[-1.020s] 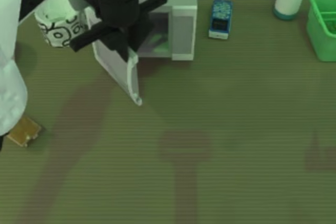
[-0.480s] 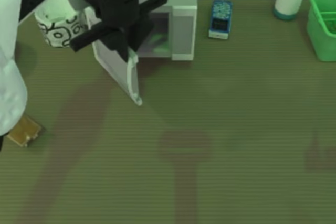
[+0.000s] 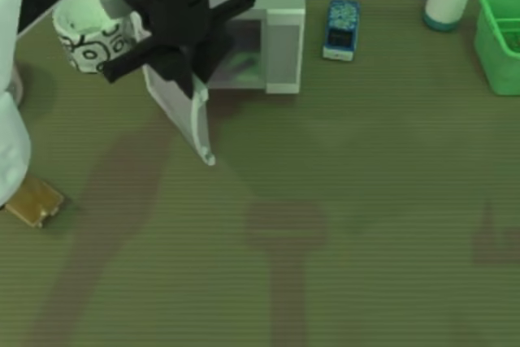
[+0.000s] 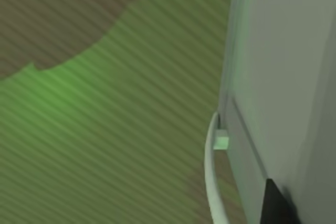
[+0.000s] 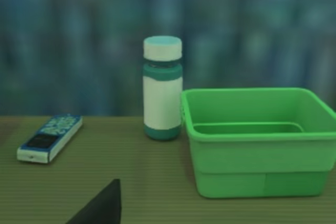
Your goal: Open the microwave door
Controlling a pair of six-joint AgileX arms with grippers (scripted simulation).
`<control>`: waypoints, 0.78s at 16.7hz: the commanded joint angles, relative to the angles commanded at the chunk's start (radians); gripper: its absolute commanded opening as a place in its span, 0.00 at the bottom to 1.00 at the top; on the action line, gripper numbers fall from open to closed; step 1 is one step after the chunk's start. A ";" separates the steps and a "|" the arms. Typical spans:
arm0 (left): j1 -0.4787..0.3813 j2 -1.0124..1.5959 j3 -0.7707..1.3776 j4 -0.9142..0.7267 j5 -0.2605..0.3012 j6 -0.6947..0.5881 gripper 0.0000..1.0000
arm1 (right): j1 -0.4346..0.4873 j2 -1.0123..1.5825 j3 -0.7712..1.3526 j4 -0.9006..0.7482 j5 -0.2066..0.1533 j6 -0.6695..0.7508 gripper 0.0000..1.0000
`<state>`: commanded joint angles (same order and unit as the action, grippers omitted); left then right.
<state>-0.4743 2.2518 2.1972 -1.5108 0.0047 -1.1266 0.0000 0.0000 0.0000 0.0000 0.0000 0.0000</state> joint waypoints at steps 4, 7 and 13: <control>0.019 -0.057 -0.099 0.039 -0.002 0.020 0.00 | 0.000 0.000 0.000 0.000 0.000 0.000 1.00; 0.023 -0.069 -0.121 0.047 -0.002 0.023 0.00 | 0.000 0.000 0.000 0.000 0.000 0.000 1.00; 0.023 -0.069 -0.121 0.047 -0.002 0.023 0.00 | 0.000 0.000 0.000 0.000 0.000 0.000 1.00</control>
